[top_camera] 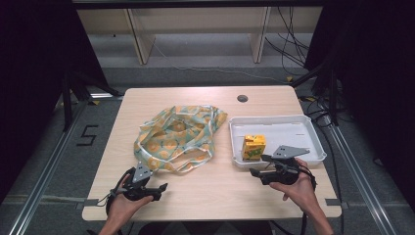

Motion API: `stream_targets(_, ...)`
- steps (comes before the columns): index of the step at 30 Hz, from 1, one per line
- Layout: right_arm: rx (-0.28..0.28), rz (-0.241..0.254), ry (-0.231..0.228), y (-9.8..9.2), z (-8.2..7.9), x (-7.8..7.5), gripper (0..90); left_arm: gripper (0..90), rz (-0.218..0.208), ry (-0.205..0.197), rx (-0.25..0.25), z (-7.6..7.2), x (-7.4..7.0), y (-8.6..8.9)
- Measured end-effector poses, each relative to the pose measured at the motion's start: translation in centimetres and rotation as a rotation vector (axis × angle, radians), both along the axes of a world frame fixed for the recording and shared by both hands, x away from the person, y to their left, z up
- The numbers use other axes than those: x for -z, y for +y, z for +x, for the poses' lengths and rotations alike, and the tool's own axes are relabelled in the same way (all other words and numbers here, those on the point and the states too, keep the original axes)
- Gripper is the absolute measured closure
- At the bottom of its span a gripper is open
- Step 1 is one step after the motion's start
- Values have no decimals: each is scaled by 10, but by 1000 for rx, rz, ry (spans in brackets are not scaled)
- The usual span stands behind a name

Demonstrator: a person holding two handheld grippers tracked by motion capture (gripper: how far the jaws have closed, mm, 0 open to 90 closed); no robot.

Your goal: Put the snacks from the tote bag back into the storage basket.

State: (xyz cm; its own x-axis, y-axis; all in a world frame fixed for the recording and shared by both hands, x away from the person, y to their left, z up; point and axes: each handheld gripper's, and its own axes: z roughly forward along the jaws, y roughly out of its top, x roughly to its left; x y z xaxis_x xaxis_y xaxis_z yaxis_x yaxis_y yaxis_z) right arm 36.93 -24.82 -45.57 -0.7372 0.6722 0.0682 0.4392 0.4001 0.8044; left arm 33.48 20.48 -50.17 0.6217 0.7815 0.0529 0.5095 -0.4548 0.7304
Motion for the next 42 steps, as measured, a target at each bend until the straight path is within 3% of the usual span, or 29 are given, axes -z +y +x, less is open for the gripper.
stream_targets(1,-6,14,11,0,-1,2,296,237,-32,-3,-11,-1,0,-2)
stream_targets(3,21,7,11,-2,-5,4,289,237,-16,3,1,-4,-1,-3)
stream_targets(4,31,17,33,-1,-9,5,285,237,-23,-3,8,-6,-1,-3)
stream_targets(5,24,5,22,-3,-9,6,284,237,-16,4,15,-8,-2,-3)
stream_targets(6,19,9,15,-3,-10,8,282,236,-44,-7,2,-10,-1,-5)
stream_targets(9,34,7,34,-4,-17,11,261,236,-54,-13,7,-16,-2,-7)
stream_targets(10,26,2,26,-5,-18,12,257,236,-31,-7,20,-17,-3,-6)
stream_targets(11,38,-3,17,-4,-20,14,256,236,-30,-13,17,-18,-2,-6)
stream_targets(12,40,3,37,-3,-24,15,255,236,-44,-6,17,-20,-2,-7)
stream_targets(13,8,3,26,-5,-23,16,250,236,-48,-18,20,-20,-1,-8)
stream_targets(14,19,-2,26,-4,-26,16,241,236,-5,-11,46,-20,-3,-5)
stream_targets(15,24,5,18,-4,-29,17,234,236,-51,-13,17,-22,-1,-8)
stream_targets(18,20,9,19,-2,-37,20,217,230,-21,-7,40,-24,-3,-6)
stream_targets(19,20,0,28,-2,-40,20,206,229,-45,-8,17,-25,-2,-9)
stream_targets(20,-6,-12,9,-2,-39,20,197,229,-21,-16,48,-25,-3,-6)
stream_targets(22,-10,-20,14,-1,-44,22,195,229,-53,-8,23,-27,-2,-9)
stream_targets(25,-7,-24,22,0,-51,25,186,229,-25,-1,43,-29,-2,-8)
stream_targets(26,-23,-38,14,-1,-51,25,184,229,-48,-10,29,-29,-1,-10)
stream_targets(27,-28,-43,16,0,-52,27,176,225,-28,-9,47,-29,-2,-9)
stream_targets(32,-27,-79,9,-3,-59,34,174,217,-64,-4,33,-32,0,-11)
stream_targets(34,-27,-84,4,-4,-61,36,174,214,-63,-5,32,-33,0,-12)
stream_targets(36,-21,-92,0,-7,-64,36,175,212,-37,-3,37,-33,0,-10)
stream_targets(38,-14,-87,-9,-9,-66,37,175,211,-47,0,33,-33,1,-12)
stream_targets(40,-8,-92,22,-10,-69,38,175,207,-49,-5,39,-33,2,-13)
stream_targets(41,-11,-103,-6,-10,-68,39,175,207,-60,-4,41,-34,2,-13)
stream_targets(42,-17,-111,-2,-11,-69,39,175,207,-54,-9,44,-33,1,-13)
